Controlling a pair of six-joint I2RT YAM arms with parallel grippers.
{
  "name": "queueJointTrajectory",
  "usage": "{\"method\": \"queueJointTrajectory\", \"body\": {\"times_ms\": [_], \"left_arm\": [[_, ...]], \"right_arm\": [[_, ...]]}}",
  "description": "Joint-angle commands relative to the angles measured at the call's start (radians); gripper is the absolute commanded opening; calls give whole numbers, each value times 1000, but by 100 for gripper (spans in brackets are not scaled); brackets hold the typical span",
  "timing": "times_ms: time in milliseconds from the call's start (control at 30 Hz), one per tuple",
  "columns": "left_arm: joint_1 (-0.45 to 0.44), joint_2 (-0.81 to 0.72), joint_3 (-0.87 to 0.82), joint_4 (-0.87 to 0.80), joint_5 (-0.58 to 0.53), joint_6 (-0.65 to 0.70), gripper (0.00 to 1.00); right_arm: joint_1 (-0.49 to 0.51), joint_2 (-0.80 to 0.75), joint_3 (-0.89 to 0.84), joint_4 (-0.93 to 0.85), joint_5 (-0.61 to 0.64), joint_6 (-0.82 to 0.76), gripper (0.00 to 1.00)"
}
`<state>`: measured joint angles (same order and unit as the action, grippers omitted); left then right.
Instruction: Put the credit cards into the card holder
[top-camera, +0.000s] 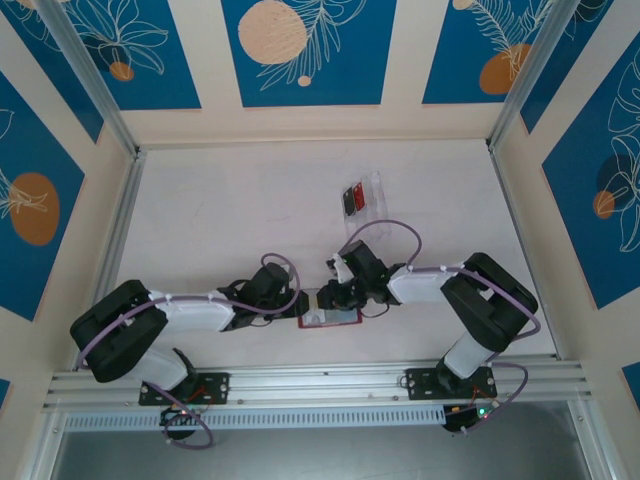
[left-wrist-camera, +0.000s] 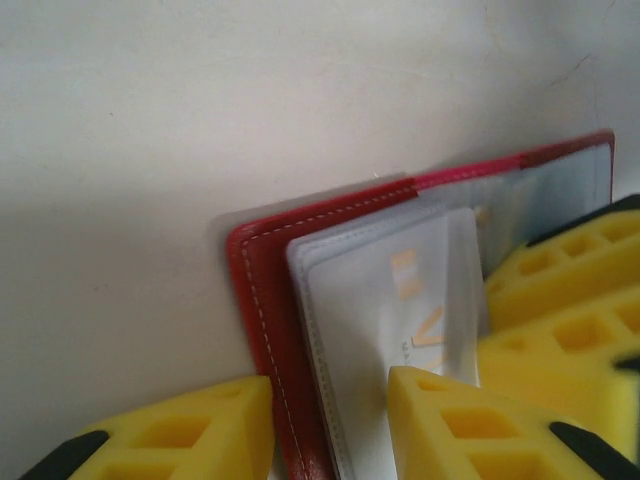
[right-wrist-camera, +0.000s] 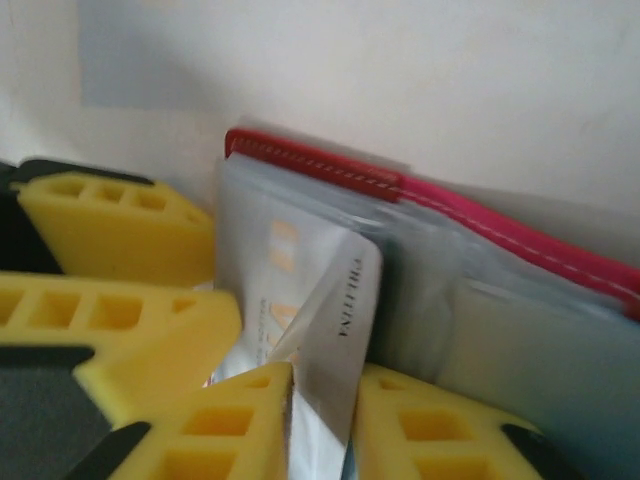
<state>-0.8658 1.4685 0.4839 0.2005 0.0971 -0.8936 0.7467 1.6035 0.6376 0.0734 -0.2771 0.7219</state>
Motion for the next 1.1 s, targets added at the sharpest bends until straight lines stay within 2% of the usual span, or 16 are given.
{"method": "queueJointTrajectory", "body": {"times_ms": [0,133,367,467,600,833,1067], "left_arm": [[-7,101,-26,137,44,-19,36],[-8,102,-33,139,40,-22,36],[-7,103,-32,130,39,-18,36],[-7,107,-30,126,42,-15,36],[-7,107,-27,125,42,-14,36],[-8,101,-28,119,43,-11,36],[-7,97,-30,113,40,-9,36]], "right_arm": [[18,-31,27,-140,-49,-46,28],[4,-55,48,-195,-29,-62,33],[-27,-93,61,-239,-19,-66,35],[-27,-102,62,-242,-11,-59,25],[-17,-76,82,-267,24,-64,1],[10,-26,99,-282,64,-65,0],[29,26,111,-243,53,-50,0]]}}
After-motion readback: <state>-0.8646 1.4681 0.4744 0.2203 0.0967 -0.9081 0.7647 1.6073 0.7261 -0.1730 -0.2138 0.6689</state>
